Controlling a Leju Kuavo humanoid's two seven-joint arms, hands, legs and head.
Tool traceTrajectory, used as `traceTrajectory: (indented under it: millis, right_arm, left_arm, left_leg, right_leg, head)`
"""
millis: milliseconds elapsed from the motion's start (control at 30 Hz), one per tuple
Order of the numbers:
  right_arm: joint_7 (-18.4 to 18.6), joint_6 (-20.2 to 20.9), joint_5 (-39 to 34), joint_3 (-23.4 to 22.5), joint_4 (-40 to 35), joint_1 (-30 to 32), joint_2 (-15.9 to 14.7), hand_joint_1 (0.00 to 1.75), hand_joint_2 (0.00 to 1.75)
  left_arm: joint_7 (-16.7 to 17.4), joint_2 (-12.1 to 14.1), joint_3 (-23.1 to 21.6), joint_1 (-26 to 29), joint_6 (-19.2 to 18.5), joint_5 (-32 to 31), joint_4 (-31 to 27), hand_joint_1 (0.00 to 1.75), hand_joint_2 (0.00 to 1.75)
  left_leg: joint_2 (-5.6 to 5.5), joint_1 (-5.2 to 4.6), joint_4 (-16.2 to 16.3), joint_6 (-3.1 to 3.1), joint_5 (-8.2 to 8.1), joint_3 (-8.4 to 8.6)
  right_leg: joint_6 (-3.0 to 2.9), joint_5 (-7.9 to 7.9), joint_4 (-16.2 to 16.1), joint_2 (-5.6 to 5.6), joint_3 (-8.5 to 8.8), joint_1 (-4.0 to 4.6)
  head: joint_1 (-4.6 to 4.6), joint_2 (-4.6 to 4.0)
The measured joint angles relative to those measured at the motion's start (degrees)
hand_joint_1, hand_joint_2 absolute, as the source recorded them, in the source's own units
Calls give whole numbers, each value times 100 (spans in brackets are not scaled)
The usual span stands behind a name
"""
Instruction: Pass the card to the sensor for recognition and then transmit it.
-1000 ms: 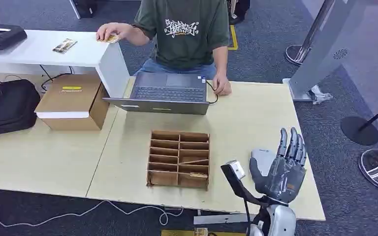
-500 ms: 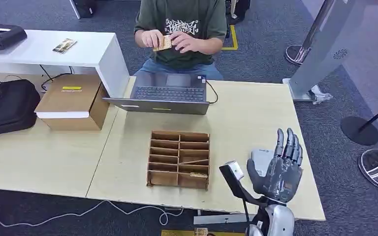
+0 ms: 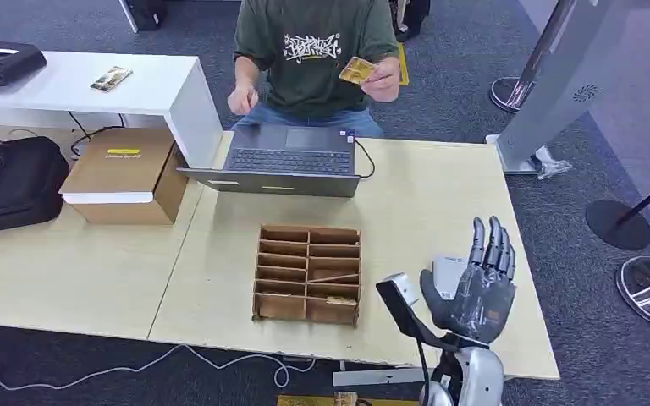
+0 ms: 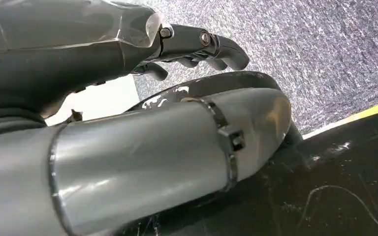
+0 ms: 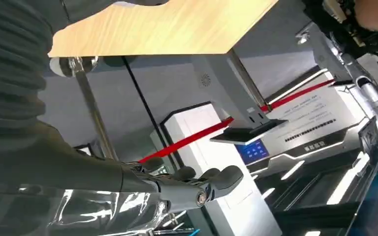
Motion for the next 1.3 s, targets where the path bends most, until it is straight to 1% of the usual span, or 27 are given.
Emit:
traceTrajectory:
  millis: [133, 233, 367, 433, 533, 700, 867, 1067, 1300]
  right_arm:
    - [-48, 9, 28, 22, 59, -129, 0, 0, 175]
    - [-127, 135, 33, 26, 216, -394, -2, 0, 175]
    - [-208, 402, 66, 22, 687, -919, -22, 0, 175]
    - [-243, 448, 120, 15, 999, -1201, -63, 0, 175]
    - [-273, 369, 105, 7, 1629, -1751, -166, 0, 175]
    - [-485, 59, -179, -74, 2744, -2630, -363, 0, 175]
    - [-551, -232, -205, -170, 3893, -3435, -547, 0, 175]
    - [-669, -293, -306, -227, 4816, -3994, -699, 0, 175]
    - [-697, -367, -306, -232, 5263, -4210, -765, 0, 175]
  left_arm:
    - [-15, 0, -2, -4, -2, -77, 0, 0, 0]
    - [-17, 0, 0, -10, -4, -164, 0, 0, 0]
    - [-17, 2, 0, -29, -33, -273, 0, 0, 0]
    - [-13, 2, 0, -43, -39, -328, 0, 0, 0]
    - [-4, 7, 0, -69, -57, -378, 0, 0, 0]
    - [2, 9, -2, -76, -57, -522, 0, 0, 0]
    - [31, 9, -2, -92, -79, -612, 0, 0, 0]
    - [63, 11, 0, -94, -83, -647, 0, 0, 0]
    - [70, 13, 0, -102, -83, -680, 0, 0, 0]
  left_leg:
    - [0, 0, 0, 0, 0, -1]
    - [3, 0, 0, 0, 1, 1]
    - [5, 0, 0, -2, 5, 3]
    - [4, 0, 0, -4, 7, 2]
    - [7, 0, 1, -1, 10, 4]
    - [5, 0, 4, -3, 11, 3]
    - [2, 0, 5, -3, 11, 3]
    - [2, 0, 5, -3, 11, 3]
    - [2, 0, 5, -3, 11, 2]
  right_leg:
    - [0, 0, 0, 0, 0, 0]
    - [0, 1, 1, 3, 0, 0]
    - [0, 4, 2, 4, 1, 0]
    - [0, 4, 2, 4, 1, 0]
    - [-2, 8, 3, 7, 1, 0]
    - [-1, 9, 2, 6, 1, -1]
    - [-1, 9, 2, 4, 0, 0]
    - [-1, 8, 2, 4, -1, 0]
    - [-1, 8, 2, 4, -1, 0]
  head:
    - [0, 0]
    - [0, 0]
    - [2, 0]
    - [0, 0]
    - [0, 0]
    - [0, 0]
    - [2, 0]
    - [0, 0]
    - [0, 0]
